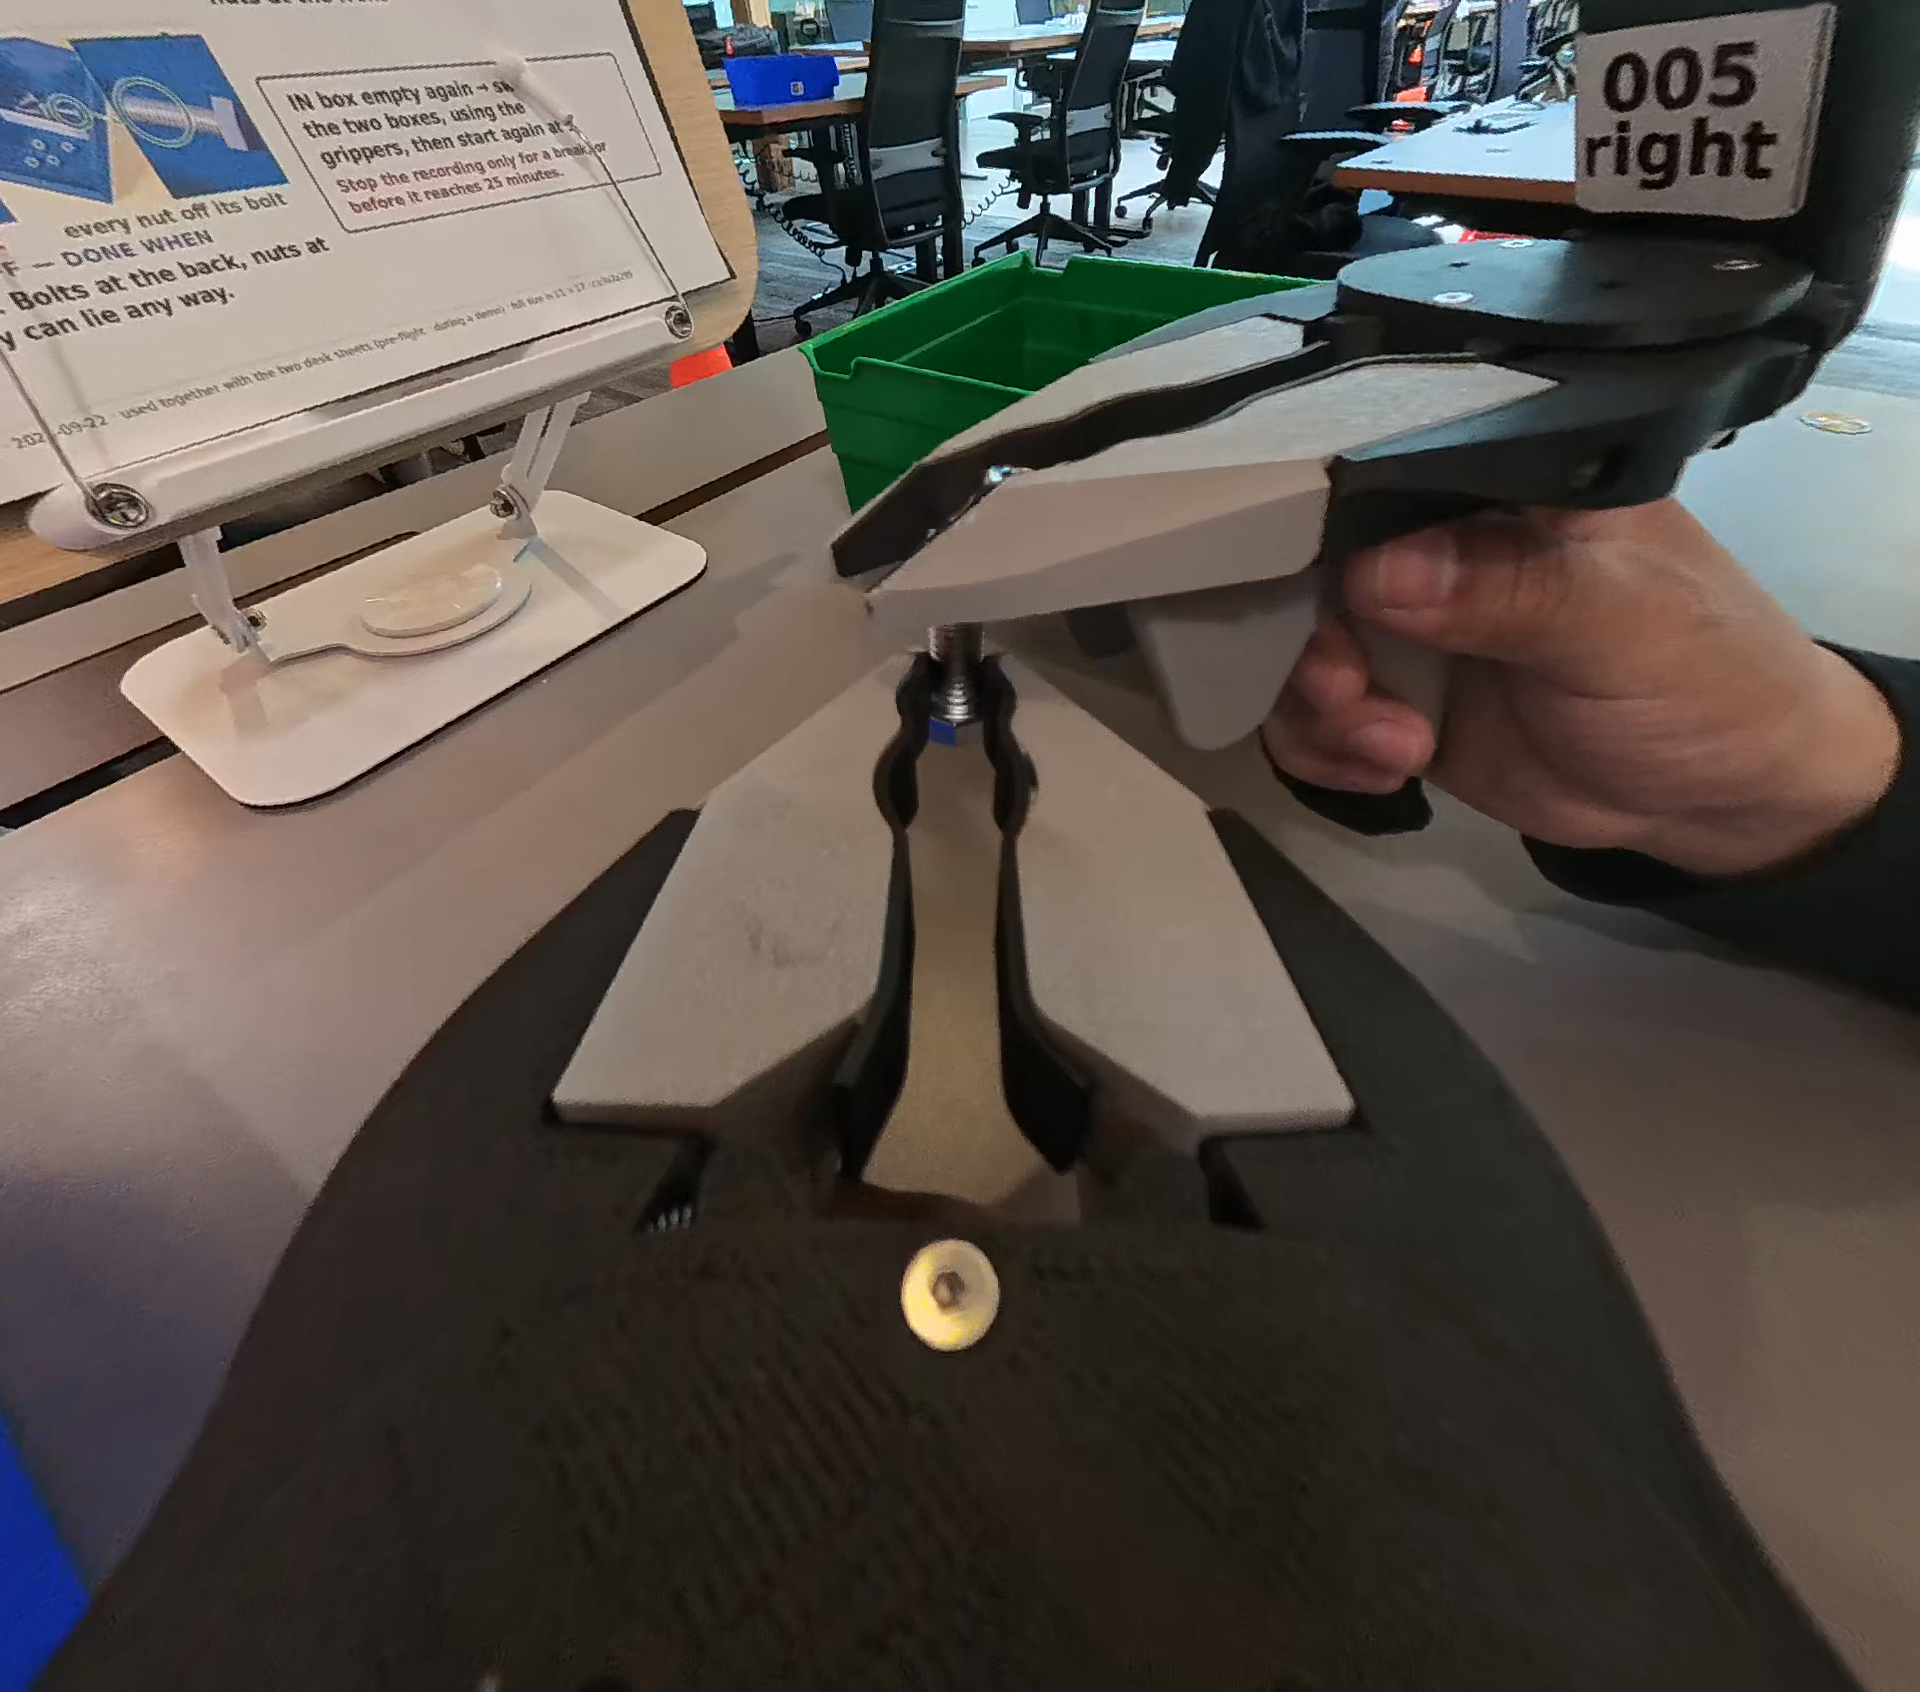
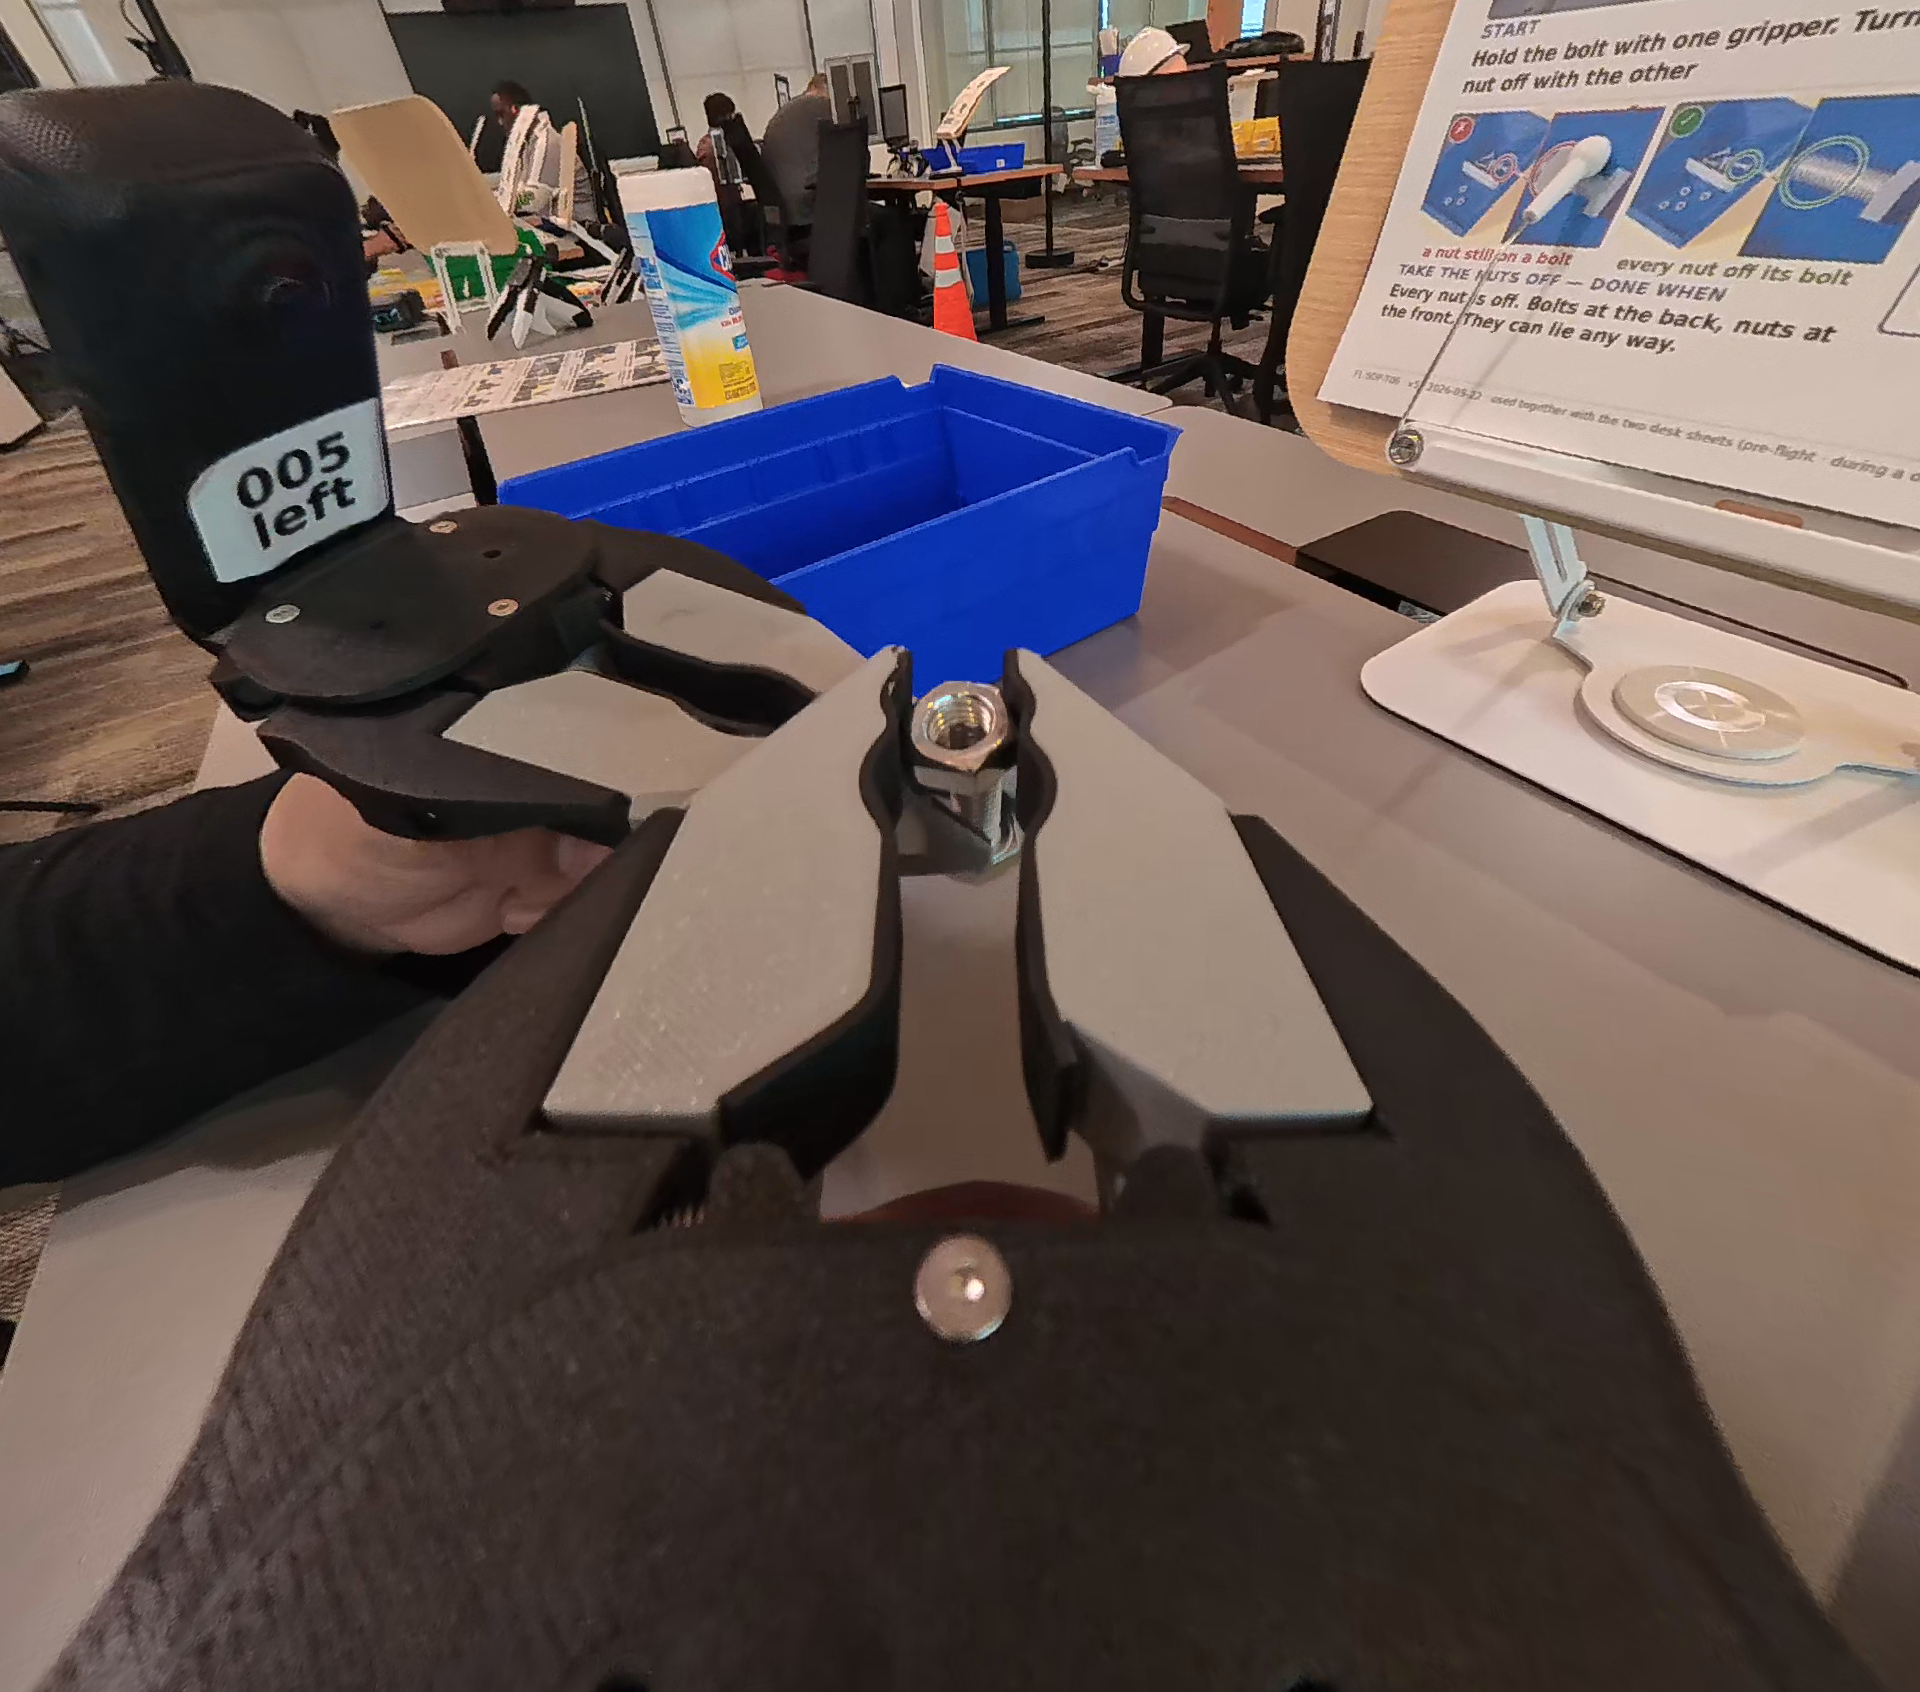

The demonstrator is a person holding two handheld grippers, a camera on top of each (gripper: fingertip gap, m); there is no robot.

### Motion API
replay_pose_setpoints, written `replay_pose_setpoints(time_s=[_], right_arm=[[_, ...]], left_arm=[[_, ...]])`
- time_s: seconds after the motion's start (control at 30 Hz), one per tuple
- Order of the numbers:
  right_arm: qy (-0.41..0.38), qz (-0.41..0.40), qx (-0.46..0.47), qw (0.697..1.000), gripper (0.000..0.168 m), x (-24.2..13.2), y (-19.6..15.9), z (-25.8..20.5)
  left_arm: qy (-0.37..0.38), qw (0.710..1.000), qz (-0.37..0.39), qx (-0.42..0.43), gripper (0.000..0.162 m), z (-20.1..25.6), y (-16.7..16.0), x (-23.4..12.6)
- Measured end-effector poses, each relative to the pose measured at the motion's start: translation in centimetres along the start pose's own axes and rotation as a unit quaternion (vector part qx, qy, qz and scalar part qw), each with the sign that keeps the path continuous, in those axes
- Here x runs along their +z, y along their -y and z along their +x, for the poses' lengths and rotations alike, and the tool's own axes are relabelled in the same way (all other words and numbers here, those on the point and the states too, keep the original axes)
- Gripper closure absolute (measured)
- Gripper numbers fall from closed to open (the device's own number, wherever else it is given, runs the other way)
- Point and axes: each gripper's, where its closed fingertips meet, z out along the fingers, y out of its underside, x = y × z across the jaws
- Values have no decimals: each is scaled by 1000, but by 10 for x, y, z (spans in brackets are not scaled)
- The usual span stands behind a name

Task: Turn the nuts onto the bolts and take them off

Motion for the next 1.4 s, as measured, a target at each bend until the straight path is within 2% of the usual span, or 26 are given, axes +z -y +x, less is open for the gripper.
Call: replay_pose_setpoints(time_s=[0.37, 0.53, 0.67, 0.8, 0.9, 1.0, 1.1, 1.17, 1.27, 1.4], right_arm=[[-26, 46, 14, 999, 154, -15, 19, 14], [-34, 64, -24, 997, 154, -29, 39, 9], [-27, 102, -41, 994, 154, -62, 72, 0], [-88, 102, -64, 989, 154, -123, 88, 28], [-189, 12, -98, 977, 154, -178, 65, 79], [-282, -127, -81, 947, 154, -227, 10, 136], [-297, -271, -46, 915, 154, -249, -59, 162], [-272, -320, -11, 907, 151, -246, -91, 163], [-295, -335, 6, 895, 137, -250, -100, 170], [-290, -272, 6, 918, 138, -243, -67, 159]], left_arm=[[15, 1000, -7, -8, 155, -10, -7, 1], [24, 1000, -13, -6, 156, -16, -12, 3], [15, 1000, -19, -9, 156, -14, -17, 5], [-2, 999, -31, -12, 156, -8, -24, 9], [-14, 999, -32, -4, 156, 0, -23, 10], [-22, 999, -34, 0, 156, 7, -23, 11], [-24, 999, -37, 5, 156, 10, -25, 13], [-23, 999, -40, 4, 156, 10, -27, 14], [-14, 999, -45, 1, 156, 5, -30, 13], [-33, 999, -35, -16, 156, 7, -28, 11]])
